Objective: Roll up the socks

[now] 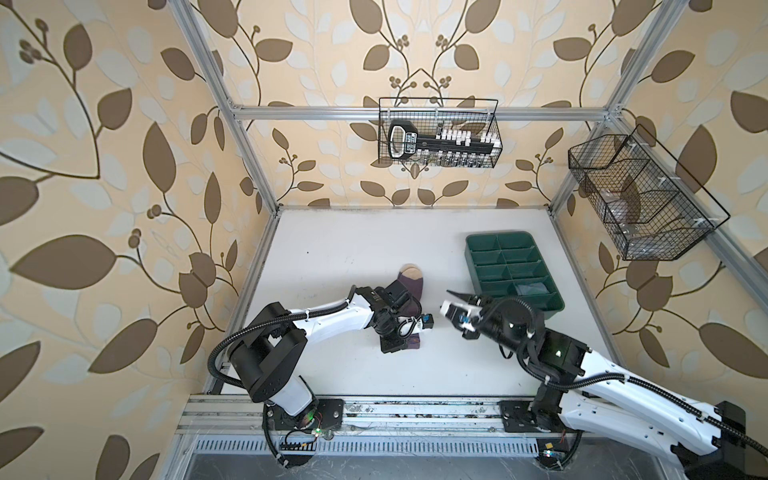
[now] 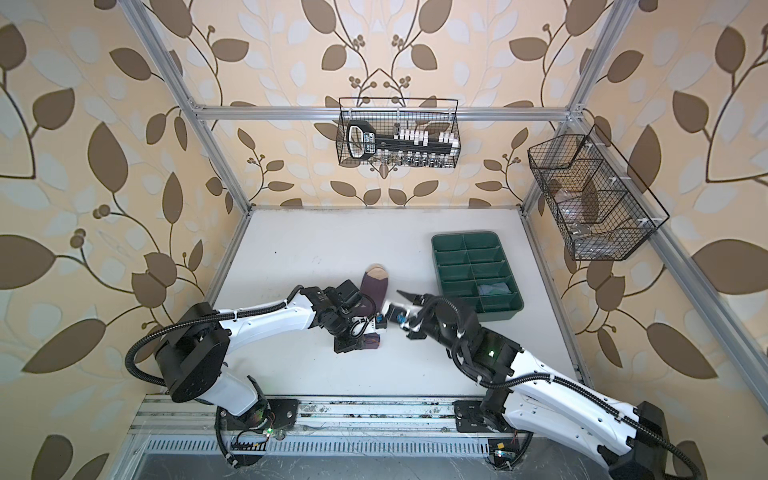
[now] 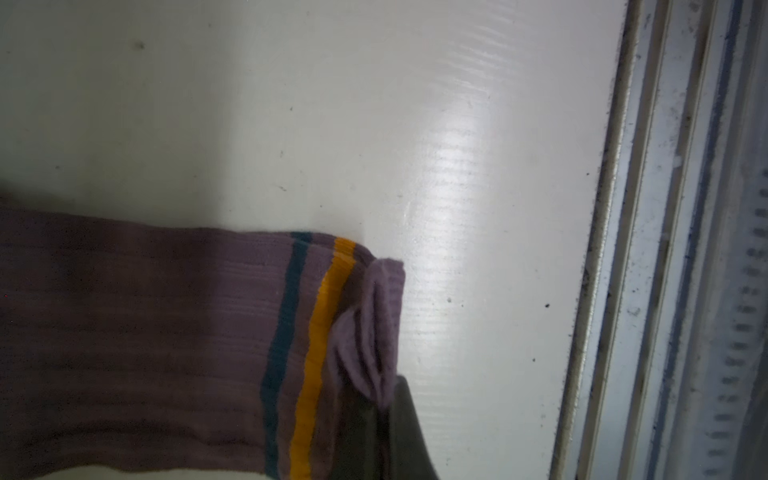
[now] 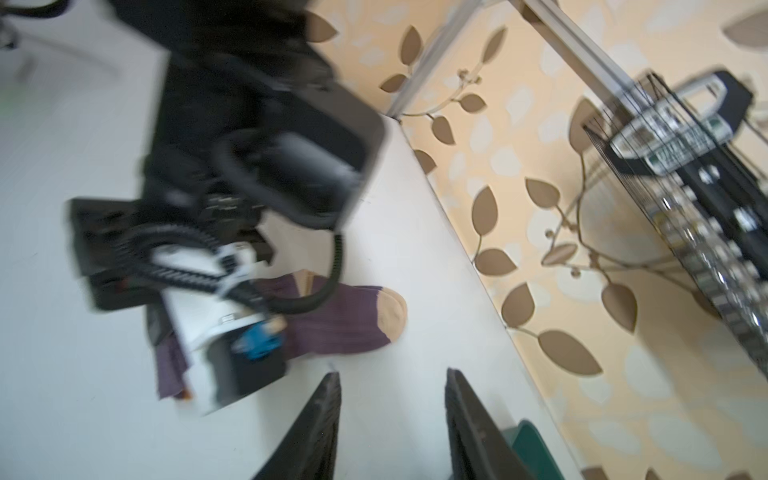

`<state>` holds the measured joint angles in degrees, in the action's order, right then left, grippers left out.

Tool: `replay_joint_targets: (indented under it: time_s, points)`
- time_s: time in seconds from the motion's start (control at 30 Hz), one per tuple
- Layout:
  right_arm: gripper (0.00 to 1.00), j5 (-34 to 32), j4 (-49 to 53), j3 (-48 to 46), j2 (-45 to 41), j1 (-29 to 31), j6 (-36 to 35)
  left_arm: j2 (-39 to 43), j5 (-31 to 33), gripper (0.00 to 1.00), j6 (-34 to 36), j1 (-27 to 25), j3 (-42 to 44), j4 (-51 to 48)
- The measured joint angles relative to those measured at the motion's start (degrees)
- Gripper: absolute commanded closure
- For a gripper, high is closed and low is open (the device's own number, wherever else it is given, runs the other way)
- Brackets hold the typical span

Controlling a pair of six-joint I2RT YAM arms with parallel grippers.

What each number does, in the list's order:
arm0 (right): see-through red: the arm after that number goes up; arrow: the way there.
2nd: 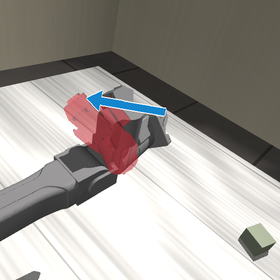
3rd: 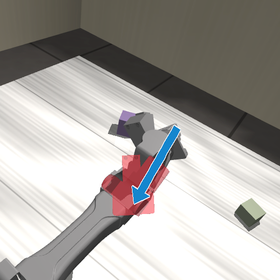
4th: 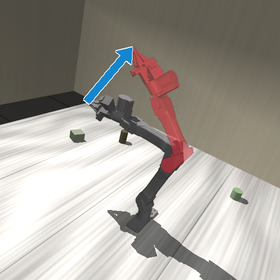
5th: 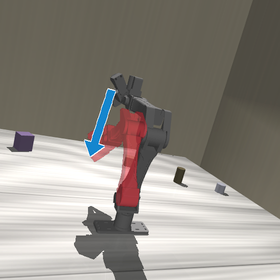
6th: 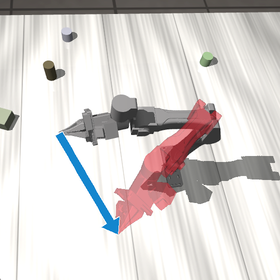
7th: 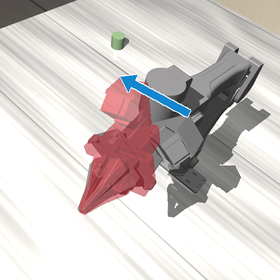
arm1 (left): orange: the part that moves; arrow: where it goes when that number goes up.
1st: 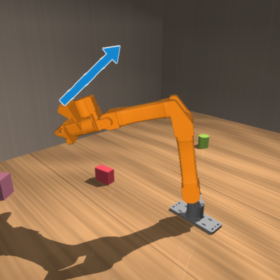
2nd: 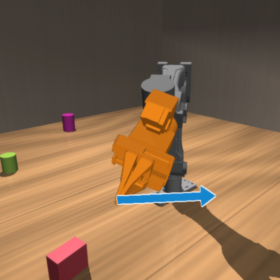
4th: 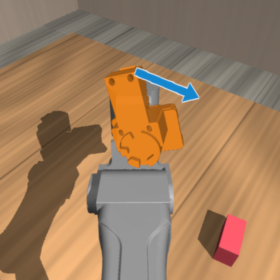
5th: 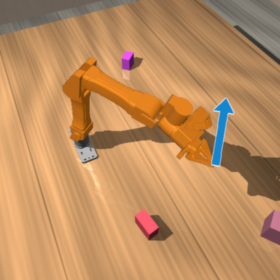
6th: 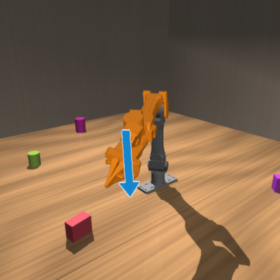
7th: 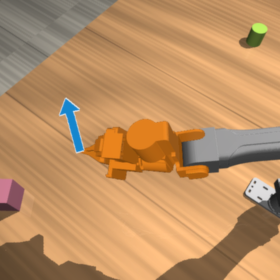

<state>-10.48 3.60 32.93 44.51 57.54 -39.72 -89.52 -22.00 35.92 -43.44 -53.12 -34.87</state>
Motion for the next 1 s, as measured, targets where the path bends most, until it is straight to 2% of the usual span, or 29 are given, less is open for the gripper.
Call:
replay_joint_targets:
  time_s: [0.07, 0.17, 0.27, 0.47, 0.67, 0.87, 1.0]
  points:
    - [0.50, -3.9, 0.5, -3.3, -0.2, 7.5, -4.3, -1.8, -1.6, 1.00, 0.0, 1.3, -2.0, -1.5]
    - [0.46, -9.9, -0.4, -6.9, 3.8, 15.6, -8.9, -6.0, -3.4, 1.00, 0.2, 2.7, -6.1, -3.9]
    - [0.44, -13.6, -4.7, -9.2, 11.0, 18.3, -11.2, -9.6, -4.9, 1.00, 0.2, 3.7, -9.2, -5.7]
    - [0.40, -15.7, -18.8, -10.5, 28.2, 15.2, -13.4, -11.5, -6.1, 1.00, 0.1, 4.5, -10.5, -7.7]
    - [0.42, -14.4, -27.3, -8.9, 40.2, 10.8, -14.1, -11.5, -6.1, 1.00, -0.1, 4.5, -10.5, -7.7]
    - [0.43, -12.9, -32.5, -5.7, 45.5, 8.1, -14.1, -11.5, -6.1, 1.00, -0.2, 4.5, -10.5, -7.7]
    - [0.50, -12.0, -34.4, -4.9, 48.2, 7.5, -14.1, -11.5, -6.1, 1.00, -0.2, 4.5, -10.5, -7.8]
